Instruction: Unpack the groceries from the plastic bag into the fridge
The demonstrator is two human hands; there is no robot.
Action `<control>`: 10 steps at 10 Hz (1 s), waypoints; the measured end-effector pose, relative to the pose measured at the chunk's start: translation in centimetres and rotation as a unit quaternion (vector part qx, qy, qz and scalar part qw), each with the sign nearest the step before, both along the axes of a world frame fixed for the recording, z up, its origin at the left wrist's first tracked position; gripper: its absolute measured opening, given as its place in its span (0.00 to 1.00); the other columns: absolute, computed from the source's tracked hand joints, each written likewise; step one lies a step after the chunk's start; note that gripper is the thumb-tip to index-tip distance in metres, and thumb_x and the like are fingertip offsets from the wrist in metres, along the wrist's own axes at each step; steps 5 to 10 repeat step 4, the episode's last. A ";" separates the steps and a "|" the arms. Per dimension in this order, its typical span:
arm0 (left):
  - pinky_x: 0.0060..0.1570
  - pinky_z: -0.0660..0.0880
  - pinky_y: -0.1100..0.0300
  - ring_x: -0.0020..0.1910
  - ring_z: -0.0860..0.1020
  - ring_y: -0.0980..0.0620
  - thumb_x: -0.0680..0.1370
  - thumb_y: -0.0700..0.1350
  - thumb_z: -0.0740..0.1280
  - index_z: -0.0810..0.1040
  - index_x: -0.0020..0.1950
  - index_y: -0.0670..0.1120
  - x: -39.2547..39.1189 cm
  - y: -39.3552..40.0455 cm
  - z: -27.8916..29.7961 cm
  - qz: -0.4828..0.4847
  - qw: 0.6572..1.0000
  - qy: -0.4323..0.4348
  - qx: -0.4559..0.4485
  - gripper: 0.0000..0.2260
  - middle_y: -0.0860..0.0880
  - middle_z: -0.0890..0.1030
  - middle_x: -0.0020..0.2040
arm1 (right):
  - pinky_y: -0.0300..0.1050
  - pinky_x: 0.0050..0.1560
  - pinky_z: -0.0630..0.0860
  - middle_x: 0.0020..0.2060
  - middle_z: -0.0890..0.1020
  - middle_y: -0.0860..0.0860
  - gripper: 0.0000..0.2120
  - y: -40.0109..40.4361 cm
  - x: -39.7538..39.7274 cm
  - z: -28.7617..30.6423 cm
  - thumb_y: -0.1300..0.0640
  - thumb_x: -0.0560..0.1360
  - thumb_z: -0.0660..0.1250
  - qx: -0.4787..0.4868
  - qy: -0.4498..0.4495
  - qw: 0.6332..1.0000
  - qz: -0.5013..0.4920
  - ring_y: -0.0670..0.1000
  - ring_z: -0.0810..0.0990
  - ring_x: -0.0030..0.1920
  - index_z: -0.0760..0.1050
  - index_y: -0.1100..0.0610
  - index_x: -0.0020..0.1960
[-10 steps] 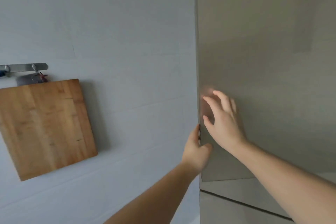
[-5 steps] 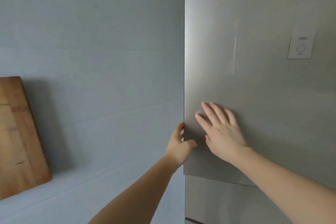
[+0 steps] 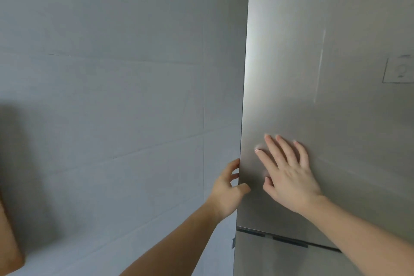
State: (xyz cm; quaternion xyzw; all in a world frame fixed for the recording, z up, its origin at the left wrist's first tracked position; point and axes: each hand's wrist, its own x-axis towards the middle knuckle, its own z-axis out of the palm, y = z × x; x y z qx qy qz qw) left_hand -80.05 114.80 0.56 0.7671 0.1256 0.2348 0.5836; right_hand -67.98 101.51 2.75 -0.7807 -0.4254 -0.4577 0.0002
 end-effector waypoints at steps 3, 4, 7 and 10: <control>0.66 0.68 0.56 0.72 0.66 0.47 0.77 0.48 0.66 0.52 0.79 0.56 -1.6 0.5 1.8 0.019 0.956 0.146 0.253 0.34 0.52 0.63 0.76 | 0.61 0.68 0.62 0.73 0.66 0.58 0.38 -0.9 -2.7 2.4 0.52 0.60 0.75 -0.048 0.079 0.995 -0.028 0.61 0.65 0.71 0.70 0.52 0.69; 0.65 0.69 0.55 0.71 0.67 0.47 0.77 0.49 0.64 0.55 0.78 0.56 -3.3 -0.8 3.6 0.069 0.922 0.151 0.351 0.32 0.51 0.63 0.76 | 0.53 0.72 0.59 0.77 0.54 0.54 0.36 -2.7 -4.7 4.3 0.49 0.72 0.66 -0.096 0.168 0.981 -0.024 0.56 0.53 0.76 0.55 0.49 0.76; 0.65 0.69 0.55 0.71 0.67 0.47 0.77 0.49 0.64 0.55 0.78 0.56 -3.3 -0.8 3.6 0.069 0.922 0.151 0.351 0.32 0.51 0.63 0.76 | 0.53 0.72 0.59 0.77 0.54 0.54 0.36 -2.7 -4.7 4.3 0.49 0.72 0.66 -0.096 0.168 0.981 -0.024 0.56 0.53 0.76 0.55 0.49 0.76; 0.65 0.69 0.55 0.71 0.67 0.47 0.77 0.49 0.64 0.55 0.78 0.56 -3.3 -0.8 3.6 0.069 0.922 0.151 0.351 0.32 0.51 0.63 0.76 | 0.53 0.72 0.59 0.77 0.54 0.54 0.36 -2.7 -4.7 4.3 0.49 0.72 0.66 -0.096 0.168 0.981 -0.024 0.56 0.53 0.76 0.55 0.49 0.76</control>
